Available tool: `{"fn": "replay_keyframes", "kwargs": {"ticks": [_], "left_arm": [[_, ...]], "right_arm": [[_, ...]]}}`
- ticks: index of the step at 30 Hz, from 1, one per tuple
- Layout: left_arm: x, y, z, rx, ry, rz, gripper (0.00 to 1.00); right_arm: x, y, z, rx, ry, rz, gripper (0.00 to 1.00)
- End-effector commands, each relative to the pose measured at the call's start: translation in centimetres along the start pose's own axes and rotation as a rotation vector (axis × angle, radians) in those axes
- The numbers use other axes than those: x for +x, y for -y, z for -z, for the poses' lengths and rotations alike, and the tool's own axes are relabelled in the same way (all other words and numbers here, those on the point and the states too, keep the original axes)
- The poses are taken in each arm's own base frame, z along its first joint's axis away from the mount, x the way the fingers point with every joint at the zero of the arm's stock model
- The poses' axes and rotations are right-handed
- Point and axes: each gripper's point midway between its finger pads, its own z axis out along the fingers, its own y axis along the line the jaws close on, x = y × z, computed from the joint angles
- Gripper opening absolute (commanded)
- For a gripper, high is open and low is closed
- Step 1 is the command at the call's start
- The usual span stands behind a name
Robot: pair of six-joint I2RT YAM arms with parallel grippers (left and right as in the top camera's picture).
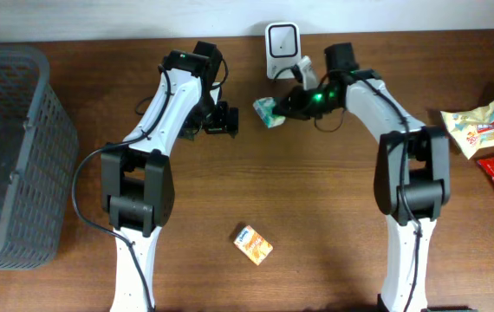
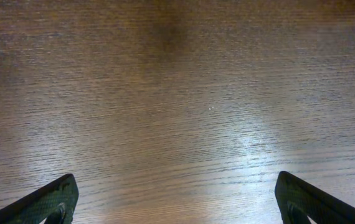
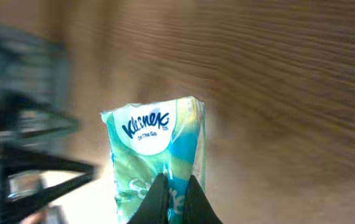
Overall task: Scan the item barcode
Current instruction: 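Grasp the green tissue pack with the right gripper and hold it at the scanner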
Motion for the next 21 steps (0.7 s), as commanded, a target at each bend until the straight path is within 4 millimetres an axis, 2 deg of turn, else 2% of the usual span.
{"fn": "replay_keyframes", "kwargs": {"ticks": [1,4,6,14,21], "left_arm": [[-0.1,0.2,0.4,0.009,0.008,-0.017,0.99],[-0.1,0.2,0.4,0.009,0.009,-0.017,0.99],[-0.1,0.2,0.4,0.009,0.009,-0.017,0.99],[-0.1,0.2,0.4,0.009,0.008,-0.017,0.99],[-0.1,0.2,0.4,0.009,0.008,-0.017,0.99]], "right_arm": [[-2.0,-5.3,6.4,-0.341,0.053,-0.05,0.04],[-2.7,-5.7,12.6,-0.574,0.1,-0.09,0.04],[-2.9,-4.7,14.0,-0.576,0.124,-0.124,0.04],[-1.9,-7.3,11.0,-0.596,0.045,-0.106,0.04],[-1.7,-7.7,9.5,-0.563,0.027,-0.093,0.04]]}}
